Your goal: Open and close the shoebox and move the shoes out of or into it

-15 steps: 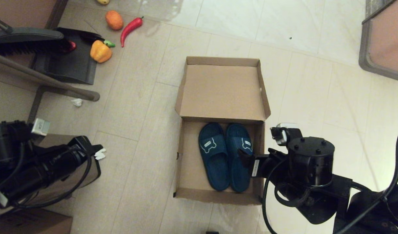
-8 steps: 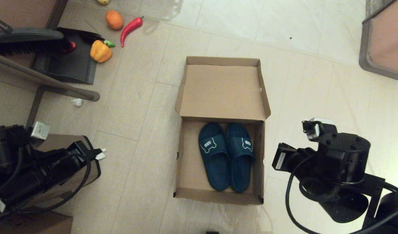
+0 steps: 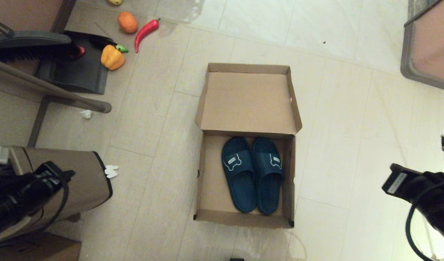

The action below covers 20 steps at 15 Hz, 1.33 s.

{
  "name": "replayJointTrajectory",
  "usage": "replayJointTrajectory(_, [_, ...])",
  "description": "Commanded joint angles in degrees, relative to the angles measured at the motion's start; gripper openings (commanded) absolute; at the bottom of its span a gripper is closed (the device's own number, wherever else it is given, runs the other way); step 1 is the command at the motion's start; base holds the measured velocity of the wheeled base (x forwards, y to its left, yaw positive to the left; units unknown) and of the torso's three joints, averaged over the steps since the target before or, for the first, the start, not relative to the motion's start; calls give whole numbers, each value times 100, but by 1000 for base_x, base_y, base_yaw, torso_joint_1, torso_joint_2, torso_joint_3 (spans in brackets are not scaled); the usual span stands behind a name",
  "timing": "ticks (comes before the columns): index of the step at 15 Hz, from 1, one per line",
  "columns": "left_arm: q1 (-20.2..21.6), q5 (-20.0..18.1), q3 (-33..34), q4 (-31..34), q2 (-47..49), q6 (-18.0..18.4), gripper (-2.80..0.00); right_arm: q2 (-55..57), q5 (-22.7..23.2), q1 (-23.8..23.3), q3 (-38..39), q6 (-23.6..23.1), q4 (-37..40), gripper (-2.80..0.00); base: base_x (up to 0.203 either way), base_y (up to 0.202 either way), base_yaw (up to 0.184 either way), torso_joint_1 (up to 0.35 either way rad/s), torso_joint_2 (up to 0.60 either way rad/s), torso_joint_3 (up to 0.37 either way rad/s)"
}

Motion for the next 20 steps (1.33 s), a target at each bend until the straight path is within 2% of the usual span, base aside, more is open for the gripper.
replayJointTrajectory(1, [685,2,120,-22,-283,-10,-280,-633,-18,-432,565,36,-14,-280,0,0,0,0,0,0])
replayJointTrajectory(2, [964,-1,323,-24,-536,6,-280,-768,-14,-561,898,91,-7,-280,0,0,0,0,0,0])
replayJointTrajectory(4, [1025,-102,785,-4,-1152,75,-280,-1052,-1,-753,1294,142,-3,-280,0,0,0,0,0,0])
replayJointTrajectory(6, [1028,-454,1386,36,-1712,229,-280,-1181,-18,-936,1495,114,-4,-280,0,0,0,0,0,0])
replayJointTrajectory(7, [1031,-576,1730,71,-1911,528,-280,-1283,-27,-1060,1631,81,-10,-280,0,0,0,0,0,0])
replayJointTrajectory(8, [1094,-559,2031,126,-2058,1117,-280,-1393,-31,-1346,1734,46,-17,-280,0,0,0,0,0,0])
replayJointTrajectory(9, [1236,-199,2241,179,-2140,1533,-280,-1552,-36,-1741,1798,10,28,-280,0,0,0,0,0,0])
replayJointTrajectory(10, [1284,109,2451,221,-2173,1690,-280,-1804,-30,-2027,1826,-13,173,-280,0,0,0,0,0,0])
replayJointTrajectory(11, [1305,274,2521,438,-2196,1750,-280,-2154,3,-2115,1841,-51,474,-280,0,0,0,0,0,0])
replayJointTrajectory(12, [1305,263,2521,752,-2196,1766,-280,-2557,135,-2106,1849,-187,908,-280,0,0,0,0,0,0])
replayJointTrajectory(14, [1160,-104,2520,1415,-2252,1770,-280,-3535,785,-2073,1854,-520,2039,-280,0,0,0,0,0,0])
replayJointTrajectory(16, [1013,-592,2520,2147,-2530,1829,-280,-4688,1635,-2062,1681,-856,3674,-280,0,0,0,0,0,0])
replayJointTrajectory(18, [853,-879,2483,2944,-3017,1988,-280,-5724,2638,-2054,1410,-1265,5301,-280,0,0,0,0,0,0])
replayJointTrajectory(20, [369,-1005,2405,3274,-3237,2107,-280,-6444,3270,-2046,1239,-1694,6024,-280,0,0,0,0,0,0])
